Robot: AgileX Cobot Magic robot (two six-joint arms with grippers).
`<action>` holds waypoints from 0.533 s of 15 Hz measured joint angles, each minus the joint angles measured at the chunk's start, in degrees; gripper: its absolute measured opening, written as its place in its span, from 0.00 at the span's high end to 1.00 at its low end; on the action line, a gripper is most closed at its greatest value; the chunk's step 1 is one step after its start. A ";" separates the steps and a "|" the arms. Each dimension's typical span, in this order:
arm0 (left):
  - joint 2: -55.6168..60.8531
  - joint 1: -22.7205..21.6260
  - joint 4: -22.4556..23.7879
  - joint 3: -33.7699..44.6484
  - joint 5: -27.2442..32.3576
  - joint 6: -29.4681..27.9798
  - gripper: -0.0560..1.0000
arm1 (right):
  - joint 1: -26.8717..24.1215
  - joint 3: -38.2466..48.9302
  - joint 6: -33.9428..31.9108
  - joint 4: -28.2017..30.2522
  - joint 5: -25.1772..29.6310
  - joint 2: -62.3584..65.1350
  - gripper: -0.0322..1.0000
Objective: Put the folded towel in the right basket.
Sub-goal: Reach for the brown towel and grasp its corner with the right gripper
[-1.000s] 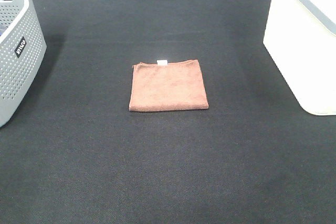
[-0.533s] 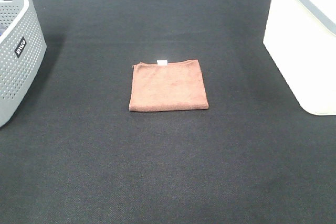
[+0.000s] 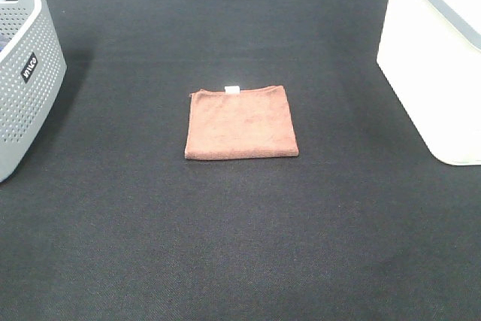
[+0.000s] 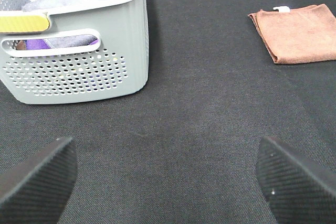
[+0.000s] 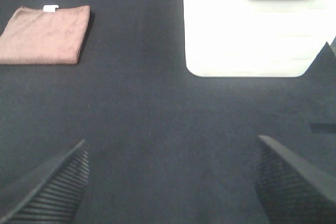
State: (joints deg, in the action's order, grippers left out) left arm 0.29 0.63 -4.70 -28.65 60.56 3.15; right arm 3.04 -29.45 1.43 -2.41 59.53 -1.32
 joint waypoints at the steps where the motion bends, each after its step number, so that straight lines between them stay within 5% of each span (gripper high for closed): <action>1: 0.00 0.00 0.00 0.00 0.00 0.00 0.12 | 0.00 -0.69 -0.29 -0.06 -2.29 -2.29 0.21; 3: 0.00 0.00 0.00 0.00 0.00 0.00 0.12 | 0.00 -2.35 -0.34 -0.11 -9.22 -9.80 0.22; 8: 0.00 0.00 0.00 0.00 0.00 0.00 0.12 | 0.00 -8.71 0.06 -2.01 -15.81 -27.33 0.23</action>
State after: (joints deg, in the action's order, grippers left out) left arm 0.29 0.63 -4.70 -28.65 60.56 3.15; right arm 3.04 -38.16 1.49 -4.41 43.72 -28.65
